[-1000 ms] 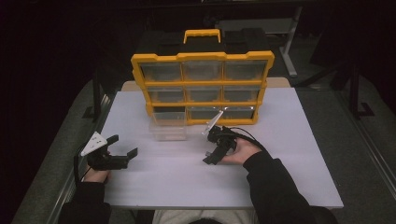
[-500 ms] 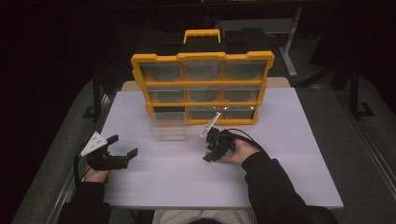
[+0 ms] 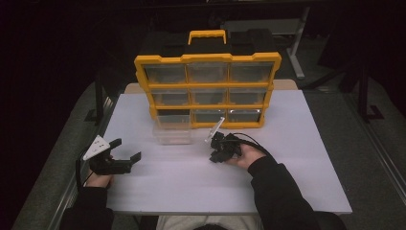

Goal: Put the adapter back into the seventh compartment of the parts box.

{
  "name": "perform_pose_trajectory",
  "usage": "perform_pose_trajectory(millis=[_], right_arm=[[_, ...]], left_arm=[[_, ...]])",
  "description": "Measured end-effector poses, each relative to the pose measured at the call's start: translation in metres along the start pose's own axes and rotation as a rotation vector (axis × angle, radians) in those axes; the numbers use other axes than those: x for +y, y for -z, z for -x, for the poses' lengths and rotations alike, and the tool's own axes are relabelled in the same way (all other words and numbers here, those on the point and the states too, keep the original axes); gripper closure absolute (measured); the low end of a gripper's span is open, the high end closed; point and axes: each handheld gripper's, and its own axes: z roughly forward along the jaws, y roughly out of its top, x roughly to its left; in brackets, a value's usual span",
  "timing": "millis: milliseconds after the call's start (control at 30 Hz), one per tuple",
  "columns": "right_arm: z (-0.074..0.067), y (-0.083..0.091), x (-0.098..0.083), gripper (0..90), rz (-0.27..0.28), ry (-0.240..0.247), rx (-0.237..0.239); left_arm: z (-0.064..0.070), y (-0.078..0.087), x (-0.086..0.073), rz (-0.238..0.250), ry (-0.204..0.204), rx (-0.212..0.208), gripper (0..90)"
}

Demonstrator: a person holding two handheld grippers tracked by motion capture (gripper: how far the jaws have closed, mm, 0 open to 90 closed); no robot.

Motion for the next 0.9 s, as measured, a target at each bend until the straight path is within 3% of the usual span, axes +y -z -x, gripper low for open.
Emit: perform_pose_trajectory(millis=[900], right_arm=[[0.007,0.029,0.002,74.8,0.059,-0.023,0.03]], left_arm=[[0.0,0.0,0.0,-0.001,0.001,0.0,0.0]])
